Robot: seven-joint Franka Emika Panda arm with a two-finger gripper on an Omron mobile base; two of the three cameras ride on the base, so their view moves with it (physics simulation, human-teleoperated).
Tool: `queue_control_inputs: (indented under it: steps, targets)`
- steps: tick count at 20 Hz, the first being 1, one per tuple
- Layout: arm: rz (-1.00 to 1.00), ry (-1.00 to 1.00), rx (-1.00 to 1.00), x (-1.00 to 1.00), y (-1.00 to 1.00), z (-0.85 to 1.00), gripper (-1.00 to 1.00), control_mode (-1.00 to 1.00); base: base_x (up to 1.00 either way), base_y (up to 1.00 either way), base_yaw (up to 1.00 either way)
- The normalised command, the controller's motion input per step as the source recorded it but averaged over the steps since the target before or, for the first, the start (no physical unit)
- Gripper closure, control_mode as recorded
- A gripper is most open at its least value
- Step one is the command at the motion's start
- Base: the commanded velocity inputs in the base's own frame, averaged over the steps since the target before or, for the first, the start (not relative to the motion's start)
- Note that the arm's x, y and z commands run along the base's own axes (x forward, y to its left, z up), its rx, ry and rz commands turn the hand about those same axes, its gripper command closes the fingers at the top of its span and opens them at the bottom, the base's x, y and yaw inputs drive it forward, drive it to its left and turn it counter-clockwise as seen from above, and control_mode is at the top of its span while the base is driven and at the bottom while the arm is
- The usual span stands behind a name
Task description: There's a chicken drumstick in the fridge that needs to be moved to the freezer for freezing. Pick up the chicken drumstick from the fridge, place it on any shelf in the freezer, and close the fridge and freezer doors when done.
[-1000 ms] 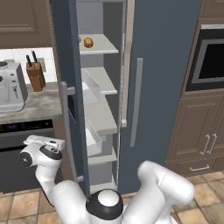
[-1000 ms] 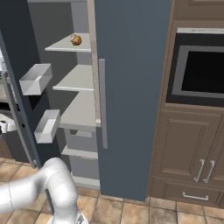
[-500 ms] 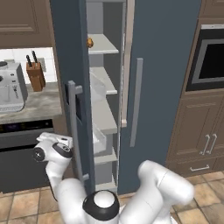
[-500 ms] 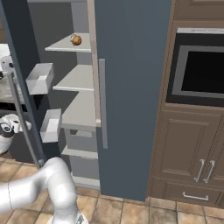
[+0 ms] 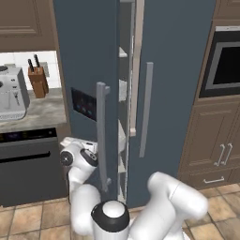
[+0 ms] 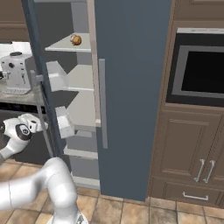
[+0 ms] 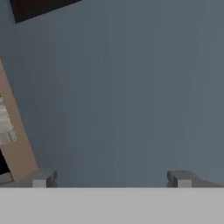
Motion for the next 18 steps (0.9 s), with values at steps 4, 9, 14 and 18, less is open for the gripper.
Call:
queue_control_inputs:
  steps: [4, 9, 14, 18]
  targets:
    - [0.00, -0.01, 0.07, 0.57, -1.00, 0.00, -1.00, -1.00, 0.00, 0.00, 0.00]
    - [0.00, -0.05, 0.11, 0.79, -1.00, 0.00, -1.00, -1.00, 0.00, 0.00, 0.00]
    - [0.05, -0.04, 0.15, 0.90, -0.93, 0.01, -1.00, -1.00, 0.00, 0.00, 0.00]
    - [0.08, -0.04, 0.15, 0.95, -0.79, 0.00, -1.00, -1.00, 0.00, 0.00, 0.00]
